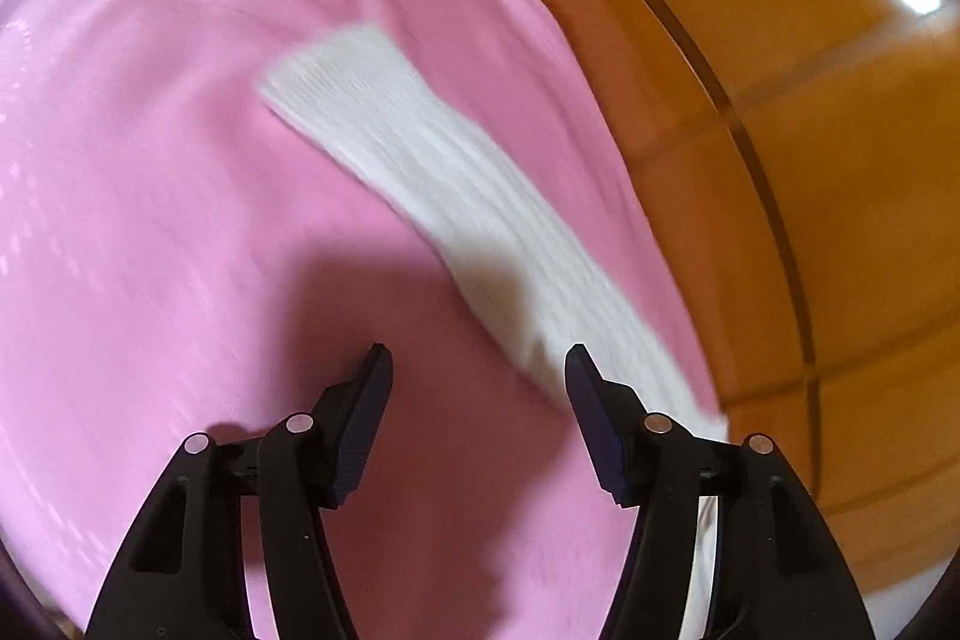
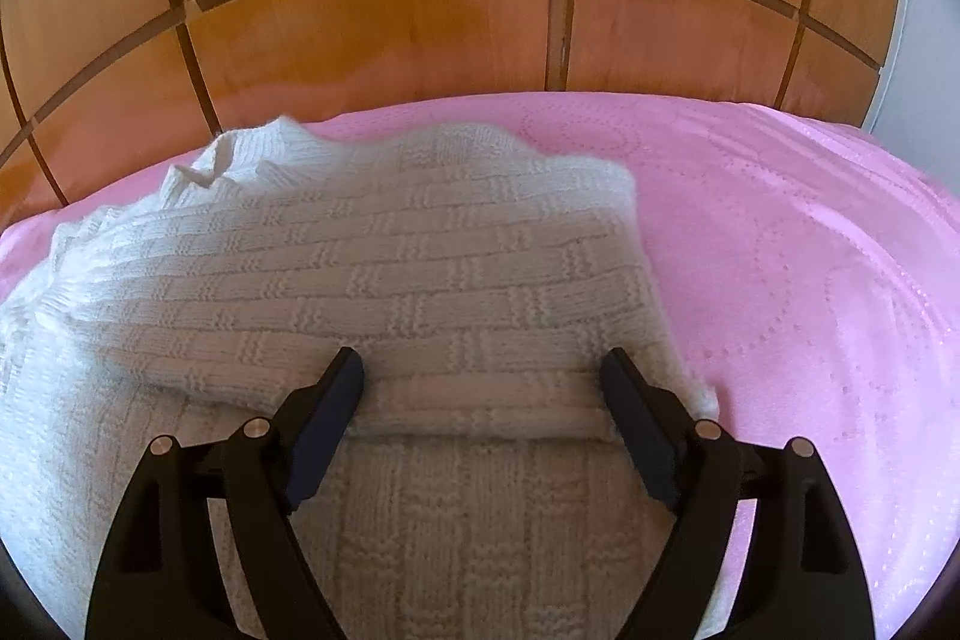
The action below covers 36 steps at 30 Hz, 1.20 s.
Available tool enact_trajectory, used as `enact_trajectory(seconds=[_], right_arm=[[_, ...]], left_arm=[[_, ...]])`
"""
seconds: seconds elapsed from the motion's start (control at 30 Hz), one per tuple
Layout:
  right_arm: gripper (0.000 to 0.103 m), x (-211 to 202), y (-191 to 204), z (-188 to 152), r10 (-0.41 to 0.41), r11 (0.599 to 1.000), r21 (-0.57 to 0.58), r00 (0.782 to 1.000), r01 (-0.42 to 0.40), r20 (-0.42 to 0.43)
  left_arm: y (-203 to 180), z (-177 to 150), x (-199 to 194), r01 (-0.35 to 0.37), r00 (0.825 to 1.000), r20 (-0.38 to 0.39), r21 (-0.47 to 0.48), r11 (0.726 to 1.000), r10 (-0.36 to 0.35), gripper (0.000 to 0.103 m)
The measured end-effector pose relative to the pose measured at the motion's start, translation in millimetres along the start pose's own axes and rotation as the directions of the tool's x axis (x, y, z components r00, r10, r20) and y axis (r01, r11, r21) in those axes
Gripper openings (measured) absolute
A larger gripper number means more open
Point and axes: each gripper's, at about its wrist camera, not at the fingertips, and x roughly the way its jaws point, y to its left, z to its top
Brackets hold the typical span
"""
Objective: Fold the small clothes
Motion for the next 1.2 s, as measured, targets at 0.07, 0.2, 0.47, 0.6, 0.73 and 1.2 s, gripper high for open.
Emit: enact_trajectory(seconds=[0.07,0.2,0.47,0.6,0.73,1.2], right_arm=[[0.082,0,1,0,-0.010,1.000,-0.005,1.000,0.010,0.001],[0.084,-1,3,-1,-0.027,1.000,-0.011,1.000,0.027,0.002],[0.085,0,5,-1,-0.047,0.999,-0.019,0.999,0.047,0.002],[0.085,0,5,-1,-0.051,0.998,-0.021,0.999,0.051,0.003],[0.085,-1,4,0,-0.047,0.999,-0.019,0.999,0.047,0.003],[0.085,-2,-1,0,-0.019,1.000,-0.004,1.000,0.019,0.004]], left_arm=[[6,13,3,0.001,1.000,0.012,-0.034,0.999,0.000,0.059],[24,46,9,-0.004,1.000,0.020,-0.120,0.993,0.007,0.042],[3,66,22,-0.036,0.999,0.032,-0.041,0.999,0.037,0.006],[-47,37,8,0.054,0.998,0.003,0.151,0.987,-0.055,0.006],[-110,-18,5,0.155,0.987,-0.083,0.345,0.926,-0.135,0.006],[-210,-201,50,0.308,0.926,-0.368,0.612,0.729,-0.082,0.018]])
